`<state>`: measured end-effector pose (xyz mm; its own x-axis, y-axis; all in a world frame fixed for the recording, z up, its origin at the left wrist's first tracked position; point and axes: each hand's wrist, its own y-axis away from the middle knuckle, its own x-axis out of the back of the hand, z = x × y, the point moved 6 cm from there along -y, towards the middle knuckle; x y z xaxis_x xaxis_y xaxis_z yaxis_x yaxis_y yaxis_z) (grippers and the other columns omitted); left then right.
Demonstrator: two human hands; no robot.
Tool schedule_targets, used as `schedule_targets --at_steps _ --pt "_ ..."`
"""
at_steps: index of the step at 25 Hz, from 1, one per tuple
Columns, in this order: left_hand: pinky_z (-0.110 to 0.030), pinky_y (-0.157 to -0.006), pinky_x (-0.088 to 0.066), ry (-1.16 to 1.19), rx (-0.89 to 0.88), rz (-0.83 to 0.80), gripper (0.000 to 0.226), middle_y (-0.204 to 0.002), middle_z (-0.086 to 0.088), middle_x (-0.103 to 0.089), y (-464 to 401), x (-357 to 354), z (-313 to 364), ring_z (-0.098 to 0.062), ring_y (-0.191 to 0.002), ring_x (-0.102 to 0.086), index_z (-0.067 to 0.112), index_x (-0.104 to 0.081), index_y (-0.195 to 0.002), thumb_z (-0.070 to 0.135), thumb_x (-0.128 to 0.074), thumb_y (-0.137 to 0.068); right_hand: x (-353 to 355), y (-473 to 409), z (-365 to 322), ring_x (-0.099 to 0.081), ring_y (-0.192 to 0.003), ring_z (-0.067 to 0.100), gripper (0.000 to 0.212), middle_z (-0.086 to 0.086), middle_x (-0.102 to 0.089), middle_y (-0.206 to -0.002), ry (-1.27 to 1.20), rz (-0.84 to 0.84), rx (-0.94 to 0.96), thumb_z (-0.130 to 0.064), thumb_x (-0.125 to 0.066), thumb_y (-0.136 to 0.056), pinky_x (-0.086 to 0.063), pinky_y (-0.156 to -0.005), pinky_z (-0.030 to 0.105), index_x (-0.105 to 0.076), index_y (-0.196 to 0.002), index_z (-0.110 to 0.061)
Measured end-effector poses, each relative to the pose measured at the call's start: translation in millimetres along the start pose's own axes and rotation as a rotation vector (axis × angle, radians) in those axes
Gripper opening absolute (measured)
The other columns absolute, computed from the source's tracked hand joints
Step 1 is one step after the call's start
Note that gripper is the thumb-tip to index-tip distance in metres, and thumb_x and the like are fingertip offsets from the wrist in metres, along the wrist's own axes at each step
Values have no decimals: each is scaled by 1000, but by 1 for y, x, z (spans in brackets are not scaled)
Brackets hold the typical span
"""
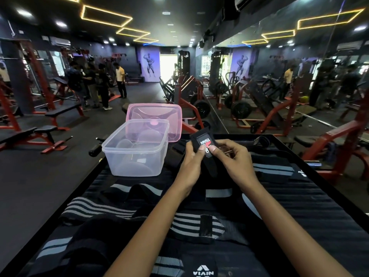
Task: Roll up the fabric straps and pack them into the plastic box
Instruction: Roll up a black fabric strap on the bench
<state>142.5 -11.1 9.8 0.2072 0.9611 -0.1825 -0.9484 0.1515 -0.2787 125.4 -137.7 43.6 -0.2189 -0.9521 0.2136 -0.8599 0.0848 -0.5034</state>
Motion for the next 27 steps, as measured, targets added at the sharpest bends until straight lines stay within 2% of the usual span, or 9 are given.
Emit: schedule_targets --at_steps 2,4,6,10,13,17,21,23,27 --pt "-45 -85 -55 -90 145 28 16 -114 -7 -67 2 7 4 -27 -102 -67 32 -52 -112 36 -41 -100 -2 2 3 -65 -69 18 20 5 -68 -72 -21 -42 -48 -24 -75 -81 -52 -69 32 -69 -101 -21" --pt "-33 -62 -57 -243 267 81 34 -91 -16 -72 6 22 10 -28 -72 -71 22 -56 -115 47 -40 -98 -5 2 3 -60 -63 13 23 2 -64 -66 -57 -62 -56 -17 -77 -78 -49 -65 27 -67 -99 -16" --pt "-30 -52 -57 -322 346 116 47 -70 -19 -71 9 39 14 -29 -56 -70 14 -58 -113 55 -47 -92 -9 4 -1 -53 -60 6 25 -2 -59 -65 -90 -117 -14 -10 -78 -77 -45 -62 19 -65 -98 -13" --pt "-31 -56 -60 49 498 146 39 -82 -16 -70 12 45 1 -22 -60 -72 8 -62 -109 39 -65 -86 -10 3 -1 -54 -66 7 33 -3 -58 -72 -125 -280 36 -1 -78 -75 -47 -68 19 -58 -100 -10" --pt "-31 -58 -61 314 469 236 31 -87 -13 -73 7 37 -15 -19 -66 -72 4 -64 -108 26 -68 -85 -16 9 0 -55 -70 13 38 -1 -58 -74 -106 -386 56 2 -79 -73 -47 -71 23 -55 -101 -9" --pt "-35 -71 -59 477 390 278 34 -117 -26 -61 -1 35 -26 -27 -85 -66 -9 -57 -118 10 -58 -91 -20 13 -2 -58 -74 13 24 -1 -63 -77 -17 -435 126 -10 -74 -82 -47 -74 24 -62 -103 -9" --pt "-25 -48 -57 481 339 312 8 -73 -11 -63 -2 39 -21 -14 -49 -65 6 -53 -94 -1 -53 -92 11 -6 24 -60 -93 12 19 -1 -64 -103 206 -113 73 -14 -68 -87 -46 -80 25 -66 -105 -18" --pt "-22 -43 -53 486 294 293 16 -60 -8 -64 -1 39 -10 -12 -42 -62 5 -47 -106 -4 -50 -92 16 -8 41 -56 -107 12 34 -1 -60 -117 362 -169 -31 -17 -69 -86 -45 -90 27 -61 -120 -20" --pt "-18 -41 -49 437 253 230 26 -80 -8 -58 -2 43 -2 -5 -40 -58 4 -47 -119 -3 -48 -94 5 -7 49 -62 -106 7 27 -6 -70 -108 306 -400 -96 -10 -57 -92 -47 -100 34 -66 -114 -24"
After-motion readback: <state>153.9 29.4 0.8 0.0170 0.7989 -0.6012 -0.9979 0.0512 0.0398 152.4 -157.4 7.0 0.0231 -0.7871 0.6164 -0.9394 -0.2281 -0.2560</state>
